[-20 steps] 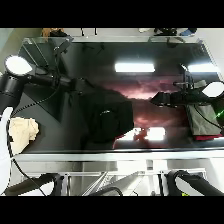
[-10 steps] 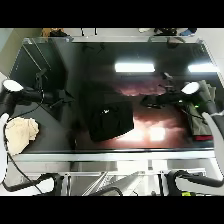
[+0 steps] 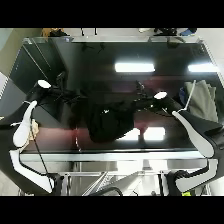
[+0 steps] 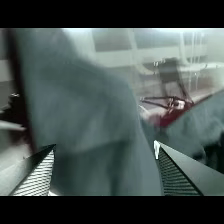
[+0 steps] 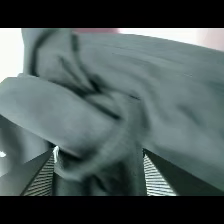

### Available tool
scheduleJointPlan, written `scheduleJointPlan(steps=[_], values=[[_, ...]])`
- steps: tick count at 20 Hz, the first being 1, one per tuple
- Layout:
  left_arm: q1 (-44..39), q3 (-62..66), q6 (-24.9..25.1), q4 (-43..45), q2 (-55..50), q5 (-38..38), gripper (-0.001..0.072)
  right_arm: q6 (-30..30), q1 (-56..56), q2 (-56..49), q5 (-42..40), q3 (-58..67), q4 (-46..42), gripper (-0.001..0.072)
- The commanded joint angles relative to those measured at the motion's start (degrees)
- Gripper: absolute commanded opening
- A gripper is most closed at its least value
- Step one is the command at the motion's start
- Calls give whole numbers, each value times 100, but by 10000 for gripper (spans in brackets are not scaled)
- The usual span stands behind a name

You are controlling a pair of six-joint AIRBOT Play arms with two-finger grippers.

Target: Fold the shirts.

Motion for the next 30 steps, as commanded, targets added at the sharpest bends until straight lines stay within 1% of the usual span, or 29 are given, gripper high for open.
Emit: scheduleJointPlan(steps=[1,2,3,4,5,7,8,9,10,11,12,14,16,17,18,19,21,22,24,26,29,30], values=[[-216,713,-2,13,-664,-142,688,-369,369,-240,-28,-2,549,598],[-232,824,-13,15,-748,-295,681,-372,455,-271,-22,-2,564,596],[-238,907,-11,20,-802,-396,533,-372,522,-271,-24,-2,564,574],[-238,929,-7,42,-804,-433,392,-374,586,-269,-17,-2,629,471],[-236,931,-7,61,-802,-433,312,-407,621,-269,22,-2,699,382],[-236,929,-9,131,-802,-501,299,-435,625,-269,105,-2,872,350],[-236,931,-11,177,-802,-546,297,-437,621,-269,160,-2,935,206],[-236,929,-7,184,-802,-625,151,-437,619,-269,175,-2,944,94],[-208,931,22,184,-800,-697,15,-437,621,-269,177,-2,944,95],[-199,931,17,170,-798,-752,15,-435,619,-267,177,-2,944,88],[-166,979,17,181,-798,-855,15,-437,619,-258,173,-2,944,33],[-31,1268,11,179,-798,-1298,17,-437,616,-254,177,-2,944,33],[238,1781,-61,181,-798,-1932,19,-437,614,-254,216,-2,942,33],[372,2000,-188,190,-798,-2157,215,-439,614,-254,216,-2,940,33],[516,2153,-422,245,-798,-2310,661,-479,614,-254,214,-2,942,33],[662,2225,-619,278,-798,-2378,699,-535,614,-254,214,-2,942,33],[861,2227,-748,514,-831,-2424,698,-588,614,-254,186,-2,942,33],[887,2225,-863,688,-885,-2430,698,-588,614,-254,151,-2,944,33],[852,2225,-905,852,-1073,-2439,698,-588,614,-254,151,-2,944,32],[662,2225,-909,844,-1272,-2345,698,-588,614,-254,151,-2,944,33],[295,2227,-907,754,-1552,-2013,696,-588,614,-254,153,-2,944,33],[157,2227,-907,761,-1635,-1919,639,-586,614,-254,157,-2,944,33]])
